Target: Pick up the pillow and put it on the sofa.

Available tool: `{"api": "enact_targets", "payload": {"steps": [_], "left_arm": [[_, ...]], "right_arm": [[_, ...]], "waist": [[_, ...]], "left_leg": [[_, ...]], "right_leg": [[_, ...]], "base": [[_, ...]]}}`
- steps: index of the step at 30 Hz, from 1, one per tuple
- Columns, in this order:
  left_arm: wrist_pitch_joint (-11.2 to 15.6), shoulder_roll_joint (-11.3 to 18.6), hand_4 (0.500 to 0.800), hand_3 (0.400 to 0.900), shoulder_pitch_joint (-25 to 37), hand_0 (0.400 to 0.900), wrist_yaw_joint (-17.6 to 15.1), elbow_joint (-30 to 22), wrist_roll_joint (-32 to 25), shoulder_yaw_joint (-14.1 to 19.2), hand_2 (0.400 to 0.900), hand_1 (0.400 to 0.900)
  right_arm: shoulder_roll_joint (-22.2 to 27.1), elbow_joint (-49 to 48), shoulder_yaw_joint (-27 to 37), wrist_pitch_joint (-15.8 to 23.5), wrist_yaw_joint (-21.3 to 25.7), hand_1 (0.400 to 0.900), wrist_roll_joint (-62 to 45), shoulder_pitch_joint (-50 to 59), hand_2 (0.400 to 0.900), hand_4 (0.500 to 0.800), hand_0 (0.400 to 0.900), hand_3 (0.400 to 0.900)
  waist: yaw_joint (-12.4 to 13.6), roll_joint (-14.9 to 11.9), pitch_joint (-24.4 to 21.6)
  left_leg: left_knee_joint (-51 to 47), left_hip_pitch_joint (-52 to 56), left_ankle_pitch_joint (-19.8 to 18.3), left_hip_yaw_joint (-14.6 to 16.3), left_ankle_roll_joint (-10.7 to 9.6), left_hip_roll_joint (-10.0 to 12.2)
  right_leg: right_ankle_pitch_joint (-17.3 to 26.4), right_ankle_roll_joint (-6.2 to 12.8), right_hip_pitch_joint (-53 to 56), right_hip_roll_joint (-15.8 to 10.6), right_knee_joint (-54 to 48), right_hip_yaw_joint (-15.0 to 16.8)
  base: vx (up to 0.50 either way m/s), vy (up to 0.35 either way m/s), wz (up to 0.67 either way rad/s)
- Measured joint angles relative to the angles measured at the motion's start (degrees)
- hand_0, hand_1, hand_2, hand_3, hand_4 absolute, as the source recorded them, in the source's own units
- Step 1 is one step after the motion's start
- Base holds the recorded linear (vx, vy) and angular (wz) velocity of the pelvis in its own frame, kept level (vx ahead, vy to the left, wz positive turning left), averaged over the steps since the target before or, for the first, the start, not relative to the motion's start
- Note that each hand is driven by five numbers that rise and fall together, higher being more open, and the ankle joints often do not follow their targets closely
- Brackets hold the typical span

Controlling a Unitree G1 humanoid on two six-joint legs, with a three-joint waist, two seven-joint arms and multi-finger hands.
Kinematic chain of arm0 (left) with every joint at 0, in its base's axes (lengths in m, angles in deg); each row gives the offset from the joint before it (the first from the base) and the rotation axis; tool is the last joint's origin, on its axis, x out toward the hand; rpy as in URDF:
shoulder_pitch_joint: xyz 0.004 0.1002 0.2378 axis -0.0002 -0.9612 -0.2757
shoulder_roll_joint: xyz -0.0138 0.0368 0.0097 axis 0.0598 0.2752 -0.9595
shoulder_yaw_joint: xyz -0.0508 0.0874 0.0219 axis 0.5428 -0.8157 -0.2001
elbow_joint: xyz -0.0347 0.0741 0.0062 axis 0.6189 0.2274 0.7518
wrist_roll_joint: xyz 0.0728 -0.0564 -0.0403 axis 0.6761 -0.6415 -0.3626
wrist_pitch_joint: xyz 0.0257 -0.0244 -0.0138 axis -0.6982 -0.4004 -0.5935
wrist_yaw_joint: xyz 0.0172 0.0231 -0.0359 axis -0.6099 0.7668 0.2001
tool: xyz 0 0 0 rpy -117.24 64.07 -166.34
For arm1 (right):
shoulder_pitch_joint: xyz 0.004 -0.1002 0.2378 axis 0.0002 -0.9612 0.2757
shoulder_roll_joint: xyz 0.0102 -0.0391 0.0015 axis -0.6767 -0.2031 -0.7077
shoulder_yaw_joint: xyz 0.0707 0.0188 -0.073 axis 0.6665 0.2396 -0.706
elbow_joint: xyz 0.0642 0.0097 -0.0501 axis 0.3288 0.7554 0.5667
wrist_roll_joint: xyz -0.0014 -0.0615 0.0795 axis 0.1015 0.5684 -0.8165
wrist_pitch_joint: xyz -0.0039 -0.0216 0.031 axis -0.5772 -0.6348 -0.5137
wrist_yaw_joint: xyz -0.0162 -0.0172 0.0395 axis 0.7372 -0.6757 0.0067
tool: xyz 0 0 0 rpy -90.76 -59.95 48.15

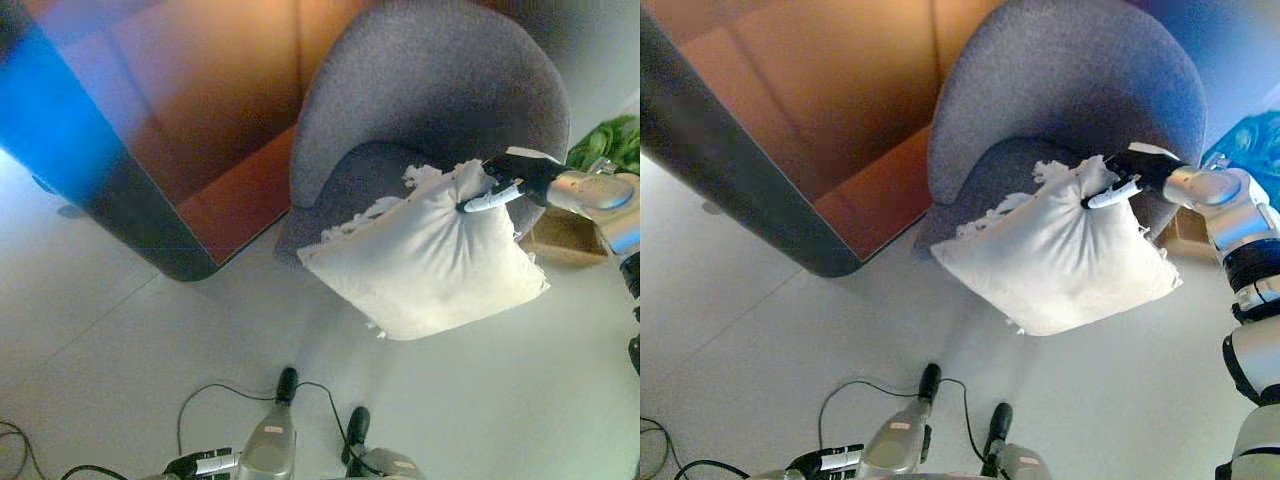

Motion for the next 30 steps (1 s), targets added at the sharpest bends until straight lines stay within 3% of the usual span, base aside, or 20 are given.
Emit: {"api": "enact_targets", "payload": {"steps": [13, 18, 19, 20, 21, 24, 30], "left_arm": [[-0.32, -0.29, 0.8, 0.9, -3.14, 0.9, -1.26, 2.38, -0.02, -0.32, 0.9, 0.9], [0.27, -0.29, 0.8, 0.9, -3.8, 0.9, -1.15, 2.53, -0.11, -0.62, 0.9, 0.9], [0.38, -0.29, 0.8, 0.9, -3.82, 0.9, -1.15, 2.54, -0.13, -0.62, 0.9, 0.9], [0.46, -0.3, 0.8, 0.9, -3.82, 0.9, -1.13, 2.53, -0.33, -0.64, 0.9, 0.9], [0.78, -0.27, 0.8, 0.9, -3.82, 0.9, -1.15, 2.53, -0.6, -1.11, 0.9, 0.9], [0.99, -0.27, 0.8, 0.9, -3.82, 0.9, -1.15, 2.51, -1.11, -1.41, 0.9, 0.9], [0.98, -0.27, 0.8, 0.9, -3.71, 0.9, -1.23, 2.09, -2.31, -1.76, 0.9, 0.9]], "right_arm": [[-1.1, 9.0, -1.72, -6.8, 1.78, 0.4, -1.95, 5.19, 0.4, 0.5, 0.4, 0.4], [-1.1, 11.19, -1.99, -9.11, 4.93, 0.4, -2.14, 6.02, 0.4, 0.5, 0.4, 0.4], [-1.1, 11.68, -2.14, -9.75, 5.67, 0.429, -2.14, 6.49, 0.429, 0.518, 0.429, 0.429], [-1.1, 12.5, -2.31, -10.55, 6.38, 0.686, -2.15, 7.21, 0.686, 0.672, 0.686, 0.686], [-1.11, 13.17, -2.41, -11.35, 7.51, 0.9, -2.21, 7.92, 0.9, 0.8, 0.9, 0.9], [-1.08, 14.95, -2.41, -13.02, 10.14, 0.9, -2.75, 8.45, 0.9, 0.8, 0.9, 0.9], [-1.08, 16.43, -2.4, -12.91, 11.04, 0.9, -5.44, 11.82, 0.9, 0.8, 0.9, 0.9]], "waist": [[2.02, -1.37, -1.52], [2.86, -0.94, -1.75], [2.92, -0.78, -1.84], [2.99, -0.6, -1.93], [3.1, -0.49, -1.96], [3.11, -0.43, -1.95], [2.51, -0.36, -1.89]], "left_leg": [[0.02, 0.32, 0.25, -0.92, 0.84, -1.07], [0.02, -1.06, 0.45, -1.87, 0.74, -1.24], [0.02, -1.47, 0.59, -2.01, 0.81, -1.25], [0.03, -1.98, 0.73, -2.19, 0.83, -1.3], [0.04, -2.46, 0.9, -2.28, 0.91, -1.31], [0.04, -2.89, 1.13, -2.93, 1.15, -1.51], [0.03, -2.98, 0.94, -2.67, 0.89, -1.49]], "right_leg": [[-0.57, 0.76, 1.56, -0.7, 0.01, -2.41], [-0.75, 0.75, 0.68, -0.68, 0.02, -3.25], [-0.74, 0.75, 0.36, -0.65, 0.02, -3.24], [-0.74, 0.75, -0.11, -0.63, 0.03, -3.24], [-0.73, 0.74, -0.59, -0.61, 0.04, -3.26], [-0.96, 0.93, -0.74, -0.66, 0.02, -3.01], [-0.99, 0.92, -1.02, -0.85, 0.03, -2.73]], "base": [[0.06, 0.011, 0.11], [-0.03, -0.002, 0.09], [-0.07, -0.01, 0.03], [-0.07, -0.019, 0.02], [-0.04, -0.033, 0.01], [-0.02, -0.028, -0.04], [-0.03, 0.0, -0.07]]}}
